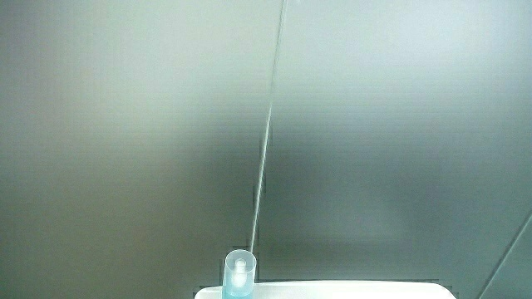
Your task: Pick cleaning spray
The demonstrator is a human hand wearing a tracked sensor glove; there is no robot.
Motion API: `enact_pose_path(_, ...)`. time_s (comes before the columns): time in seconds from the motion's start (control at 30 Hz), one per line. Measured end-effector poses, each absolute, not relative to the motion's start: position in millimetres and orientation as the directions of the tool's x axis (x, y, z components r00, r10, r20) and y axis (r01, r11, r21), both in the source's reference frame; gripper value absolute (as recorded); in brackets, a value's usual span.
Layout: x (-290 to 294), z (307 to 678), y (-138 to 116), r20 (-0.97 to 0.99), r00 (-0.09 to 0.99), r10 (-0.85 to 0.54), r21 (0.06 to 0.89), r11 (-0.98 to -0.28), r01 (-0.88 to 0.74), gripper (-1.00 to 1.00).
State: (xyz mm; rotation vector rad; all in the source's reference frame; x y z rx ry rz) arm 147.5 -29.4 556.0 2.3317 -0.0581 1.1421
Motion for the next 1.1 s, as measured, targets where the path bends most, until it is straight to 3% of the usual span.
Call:
enact_pose_path(0.1, 139, 549, -40, 0.731, 0.646, 0.221, 0.476, -0.843, -0.250, 0.00)
enact_pose_path(0.17, 134, 538, -47, 0.695, 0.707, 0.131, 0.430, -0.863, -0.264, 0.00)
enact_pose_path(0.37, 130, 528, -64, 0.724, 0.668, 0.173, 0.430, -0.870, -0.242, 0.00)
enact_pose_path(0.4, 130, 531, -68, 0.740, 0.659, 0.132, 0.379, -0.892, -0.247, 0.00)
enact_pose_path(0.43, 129, 529, -70, 0.738, 0.653, 0.173, 0.412, -0.881, -0.232, 0.00)
enact_pose_path(0.57, 130, 528, -81, 0.747, 0.659, 0.088, 0.316, -0.919, -0.236, 0.00)
enact_pose_path(0.87, 136, 536, -80, 0.810, 0.567, 0.149, 0.341, -0.906, -0.249, 0.00)
enact_pose_path(0.9, 139, 543, -79, 0.853, 0.486, 0.191, 0.351, -0.899, -0.261, 0.00)
enact_pose_path(0.93, 142, 554, -80, 0.907, 0.388, 0.166, 0.291, -0.912, -0.288, 0.00)
enact_pose_path(1.0, 146, 561, -78, 0.937, 0.257, 0.237, 0.310, -0.904, -0.294, 0.00)
enact_pose_path(1.07, 149, 570, -78, 0.962, 0.123, 0.244, 0.271, -0.909, -0.316, 0.00)
enact_pose_path(1.1, 149, 572, -78, 0.962, 0.100, 0.254, 0.273, -0.909, -0.314, 0.00)
